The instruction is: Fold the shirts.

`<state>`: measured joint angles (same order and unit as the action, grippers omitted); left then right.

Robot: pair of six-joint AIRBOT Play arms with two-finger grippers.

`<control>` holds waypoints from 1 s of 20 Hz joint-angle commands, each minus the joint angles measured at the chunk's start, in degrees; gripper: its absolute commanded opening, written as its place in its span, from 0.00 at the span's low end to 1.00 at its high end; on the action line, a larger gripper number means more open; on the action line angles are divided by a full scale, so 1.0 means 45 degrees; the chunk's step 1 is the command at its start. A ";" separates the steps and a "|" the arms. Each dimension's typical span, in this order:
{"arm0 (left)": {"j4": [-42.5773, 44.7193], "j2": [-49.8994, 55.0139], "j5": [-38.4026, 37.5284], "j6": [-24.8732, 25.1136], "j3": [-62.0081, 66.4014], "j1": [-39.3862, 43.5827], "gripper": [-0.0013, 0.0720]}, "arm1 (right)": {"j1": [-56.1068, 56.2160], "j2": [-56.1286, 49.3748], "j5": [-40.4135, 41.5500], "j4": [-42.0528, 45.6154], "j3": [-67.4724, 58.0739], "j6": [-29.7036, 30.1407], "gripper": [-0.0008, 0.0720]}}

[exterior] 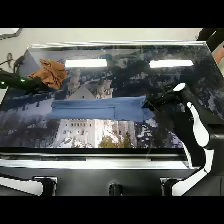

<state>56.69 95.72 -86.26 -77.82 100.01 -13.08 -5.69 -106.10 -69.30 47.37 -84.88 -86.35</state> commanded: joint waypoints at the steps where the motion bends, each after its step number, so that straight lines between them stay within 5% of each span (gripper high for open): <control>1: -0.1103 -0.0136 0.0738 0.1073 -0.1214 0.2278 0.05 | 0.0335 0.1277 -0.0835 -0.0699 -0.0044 -0.0097 0.05; 5: -0.1749 -0.0073 0.3696 0.1341 -0.3915 0.5688 0.05 | 0.1049 0.3871 -0.1870 0.0063 -0.0044 -0.0952 0.05; 9: -0.2905 0.1015 0.6159 0.0384 -0.4731 0.7660 0.05 | 0.1360 0.6130 -0.3060 0.0408 -0.0044 -0.2278 0.05; 13: -0.6110 0.2531 0.6572 0.0452 -0.4731 0.8796 0.05 | 0.1360 0.7975 -0.4260 0.0860 -0.0044 -0.3128 0.05; 17: -0.9301 0.3308 0.6892 0.2001 -0.4726 1.0637 0.05 | 0.1360 0.8811 -0.4352 0.0855 -0.0044 -0.3730 0.05; 20: -0.9777 0.3259 0.6868 0.2696 -0.4731 1.0681 0.05 | 0.1360 0.8655 -0.4036 0.0845 -0.0044 -0.3837 0.05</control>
<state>18.50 109.60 -56.07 -69.41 78.81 33.28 0.36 -67.88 -87.99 51.00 -85.03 -102.15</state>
